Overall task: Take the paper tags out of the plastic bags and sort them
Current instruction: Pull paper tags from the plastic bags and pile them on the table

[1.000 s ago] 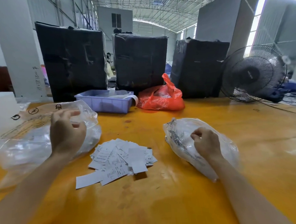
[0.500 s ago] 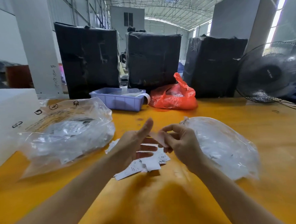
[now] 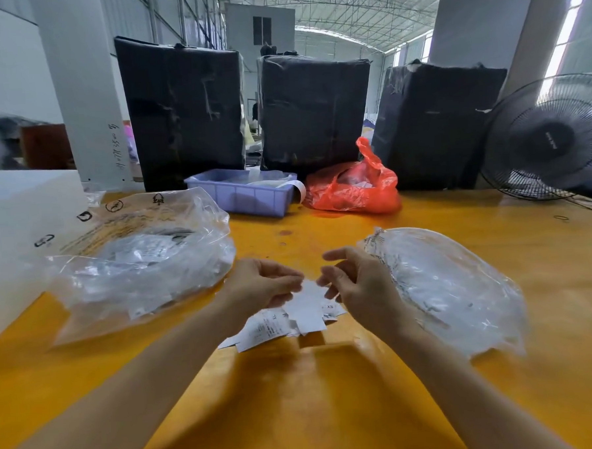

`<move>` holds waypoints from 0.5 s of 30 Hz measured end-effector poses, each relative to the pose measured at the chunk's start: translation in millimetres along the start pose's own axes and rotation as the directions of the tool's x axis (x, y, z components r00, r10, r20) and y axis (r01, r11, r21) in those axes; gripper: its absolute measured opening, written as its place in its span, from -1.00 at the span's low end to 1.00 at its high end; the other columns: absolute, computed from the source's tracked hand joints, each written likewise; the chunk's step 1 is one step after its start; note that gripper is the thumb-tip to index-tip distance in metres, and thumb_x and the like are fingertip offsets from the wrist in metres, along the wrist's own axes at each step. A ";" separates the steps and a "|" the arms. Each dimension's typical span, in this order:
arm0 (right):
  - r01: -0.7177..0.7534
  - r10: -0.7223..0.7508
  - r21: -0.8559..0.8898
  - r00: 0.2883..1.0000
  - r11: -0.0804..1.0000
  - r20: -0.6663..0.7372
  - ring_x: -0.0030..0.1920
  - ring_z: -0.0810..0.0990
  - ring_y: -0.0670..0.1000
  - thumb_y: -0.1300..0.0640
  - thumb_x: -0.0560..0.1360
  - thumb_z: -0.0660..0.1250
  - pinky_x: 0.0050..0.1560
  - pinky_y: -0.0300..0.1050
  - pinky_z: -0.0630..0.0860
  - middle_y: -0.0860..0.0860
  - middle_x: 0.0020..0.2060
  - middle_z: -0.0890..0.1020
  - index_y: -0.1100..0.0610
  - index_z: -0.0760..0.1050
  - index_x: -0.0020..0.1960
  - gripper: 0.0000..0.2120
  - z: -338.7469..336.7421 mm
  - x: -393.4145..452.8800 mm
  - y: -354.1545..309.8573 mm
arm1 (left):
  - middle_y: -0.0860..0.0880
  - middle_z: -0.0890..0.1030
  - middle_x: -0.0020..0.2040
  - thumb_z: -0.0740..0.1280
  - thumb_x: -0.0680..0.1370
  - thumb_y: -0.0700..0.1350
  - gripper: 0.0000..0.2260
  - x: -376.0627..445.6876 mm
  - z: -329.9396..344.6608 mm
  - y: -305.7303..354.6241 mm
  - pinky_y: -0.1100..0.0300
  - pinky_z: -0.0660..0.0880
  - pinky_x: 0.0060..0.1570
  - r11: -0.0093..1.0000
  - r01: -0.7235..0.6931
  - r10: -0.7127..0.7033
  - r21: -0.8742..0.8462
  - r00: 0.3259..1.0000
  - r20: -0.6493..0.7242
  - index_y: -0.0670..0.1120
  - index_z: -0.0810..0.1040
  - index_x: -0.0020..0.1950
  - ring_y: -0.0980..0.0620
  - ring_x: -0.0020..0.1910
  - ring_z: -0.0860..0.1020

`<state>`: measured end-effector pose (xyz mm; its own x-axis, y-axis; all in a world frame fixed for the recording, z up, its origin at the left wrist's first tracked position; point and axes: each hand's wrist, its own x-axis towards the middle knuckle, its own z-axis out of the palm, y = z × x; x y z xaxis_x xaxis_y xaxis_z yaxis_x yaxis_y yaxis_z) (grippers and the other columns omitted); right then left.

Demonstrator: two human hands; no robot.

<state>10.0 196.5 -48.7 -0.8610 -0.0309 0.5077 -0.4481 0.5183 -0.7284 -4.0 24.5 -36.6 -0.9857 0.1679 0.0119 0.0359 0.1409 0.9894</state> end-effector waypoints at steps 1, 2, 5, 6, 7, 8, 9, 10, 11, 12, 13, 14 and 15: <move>0.030 -0.027 -0.083 0.999 0.996 0.037 -0.30 0.62 -0.11 0.18 0.49 0.39 -0.23 -0.25 0.56 -0.08 -0.25 0.65 0.16 0.54 0.11 -0.79 -2.0 -0.2 0.9 | 0.01 0.67 -0.34 0.44 0.44 -0.25 -0.95 2.0 -2.9 -0.7 0.34 0.54 -0.34 0.999 -0.003 0.001 -0.036 0.998 -0.060 -0.11 0.66 -0.20 0.13 -0.36 0.58; 0.070 -0.045 -0.172 0.989 0.983 0.143 -0.20 0.62 -0.12 0.12 0.44 0.44 -0.15 -0.26 0.56 -0.08 -0.17 0.64 0.14 0.54 0.14 -0.72 -3.4 -1.3 1.5 | 0.00 0.67 -0.33 0.45 0.43 -0.25 -0.95 3.3 -5.6 -1.9 0.34 0.54 -0.34 0.997 0.001 -0.010 -0.080 0.994 -0.109 -0.12 0.65 -0.20 0.11 -0.34 0.59; 0.191 0.010 -0.354 0.870 0.915 0.493 0.16 0.50 -0.10 -0.04 0.31 0.53 0.12 -0.37 0.36 -0.07 0.15 0.57 0.09 0.52 0.24 -0.45 -0.5 -5.0 4.7 | -0.06 0.65 -0.28 0.46 0.40 -0.28 -0.95 5.3 -11.2 -4.5 0.36 0.56 -0.35 0.983 0.025 -0.060 -0.180 0.979 -0.195 -0.18 0.63 -0.18 0.07 -0.30 0.59; 0.201 0.016 -0.354 0.852 0.913 0.524 0.20 0.48 -0.11 -0.05 0.31 0.52 0.16 -0.38 0.32 -0.07 0.19 0.56 0.10 0.53 0.24 -0.46 1.1 -5.9 5.7 | -0.08 0.64 -0.28 0.46 0.40 -0.30 -0.95 5.8 -11.9 -5.0 0.36 0.56 -0.35 0.976 0.032 -0.077 -0.216 0.976 -0.204 -0.21 0.62 -0.18 0.06 -0.30 0.60; 0.189 0.011 -0.333 0.856 0.924 0.516 0.20 0.49 -0.12 -0.02 0.36 0.50 0.18 -0.37 0.33 -0.06 0.19 0.58 0.10 0.56 0.21 -0.54 2.1 -6.0 6.4 | -0.10 0.64 -0.27 0.45 0.39 -0.32 -0.94 6.1 -12.3 -5.1 0.36 0.56 -0.35 0.968 0.037 -0.090 -0.247 0.975 -0.205 -0.23 0.61 -0.17 0.06 -0.30 0.61; 0.170 0.001 -0.306 0.873 0.937 0.487 0.16 0.53 -0.14 0.03 0.42 0.46 0.17 -0.36 0.36 -0.05 0.15 0.62 0.11 0.60 0.16 -0.65 2.2 -6.4 6.1 | -0.12 0.64 -0.26 0.45 0.39 -0.33 -0.93 6.2 -12.1 -5.0 0.35 0.57 -0.35 0.962 0.041 -0.099 -0.270 0.974 -0.202 -0.25 0.60 -0.16 0.05 -0.31 0.61; 0.149 -0.007 -0.285 0.895 0.947 0.446 0.06 0.57 -0.19 0.08 0.47 0.40 0.09 -0.39 0.41 -0.03 0.08 0.66 0.13 0.62 0.11 -0.76 1.8 -6.3 5.4 | -0.14 0.64 -0.26 0.44 0.38 -0.35 -0.92 5.9 -11.5 -4.5 0.33 0.57 -0.37 0.957 0.045 -0.105 -0.286 0.975 -0.198 -0.26 0.60 -0.16 0.05 -0.33 0.61; 0.118 -0.004 -0.266 0.920 0.957 0.391 -0.08 0.58 -0.24 0.13 0.51 0.35 -0.07 -0.43 0.44 -0.02 -0.02 0.69 0.15 0.64 0.07 -0.82 1.8 -5.8 4.9 | -0.15 0.64 -0.27 0.44 0.38 -0.36 -0.91 5.3 -10.8 -3.9 0.33 0.55 -0.40 0.953 0.047 -0.109 -0.300 0.975 -0.193 -0.26 0.60 -0.16 0.05 -0.37 0.60; 0.060 0.017 -0.232 0.948 0.971 0.319 -0.24 0.57 -0.24 0.17 0.54 0.31 -0.25 -0.42 0.44 -0.01 -0.13 0.70 0.16 0.65 0.03 -0.83 1.4 -4.6 5.0 | -0.15 0.63 -0.29 0.44 0.38 -0.38 -0.90 4.8 -10.0 -3.4 0.33 0.52 -0.45 0.947 0.046 -0.111 -0.317 0.975 -0.190 -0.25 0.59 -0.16 0.06 -0.42 0.59; -0.024 0.062 -0.162 0.970 0.987 0.236 -0.35 0.54 -0.20 0.20 0.55 0.28 -0.36 -0.39 0.42 0.01 -0.22 0.69 0.17 0.65 0.01 -0.83 0.2 -2.8 4.8 | -0.14 0.64 -0.32 0.44 0.38 -0.39 -0.89 4.6 -9.2 -3.2 0.34 0.49 -0.49 0.940 0.043 -0.112 -0.338 0.976 -0.189 -0.24 0.59 -0.16 0.07 -0.45 0.58; -0.125 0.130 -0.043 0.978 0.991 0.163 -0.33 0.54 -0.15 0.22 0.56 0.26 -0.37 -0.34 0.45 0.04 -0.25 0.66 0.18 0.64 -0.02 -0.83 -2.2 -0.9 4.3 | -0.13 0.64 -0.34 0.43 0.39 -0.40 -0.89 4.7 -8.6 -3.0 0.34 0.48 -0.50 0.933 0.038 -0.112 -0.357 0.976 -0.188 -0.24 0.58 -0.15 0.07 -0.47 0.58; -0.236 0.221 0.117 0.967 0.965 0.126 -0.24 0.57 -0.07 0.24 0.56 0.24 -0.32 -0.28 0.53 0.08 -0.23 0.64 0.20 0.63 -0.05 -0.82 -5.2 1.3 3.8 | -0.12 0.65 -0.36 0.41 0.41 -0.39 -0.90 4.7 -7.9 -2.8 0.34 0.49 -0.49 0.928 0.032 -0.108 -0.372 0.977 -0.185 -0.24 0.59 -0.14 0.08 -0.47 0.59; -0.344 0.317 0.292 0.939 0.892 0.136 -0.16 0.60 0.01 0.26 0.57 0.24 -0.25 -0.24 0.59 0.11 -0.21 0.63 0.22 0.61 -0.07 -0.83 -8.0 3.3 2.5 | -0.11 0.66 -0.37 0.41 0.42 -0.36 -0.93 4.8 -7.4 -2.9 0.32 0.52 -0.47 0.923 0.027 -0.103 -0.383 0.978 -0.181 -0.25 0.59 -0.13 0.08 -0.46 0.60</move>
<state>8.0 204.5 -45.2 -0.9829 0.0195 0.1829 -0.1740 0.2234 -0.9591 -10.0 17.8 -38.3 -0.9976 -0.0271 -0.0644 -0.0561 -0.2390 0.9694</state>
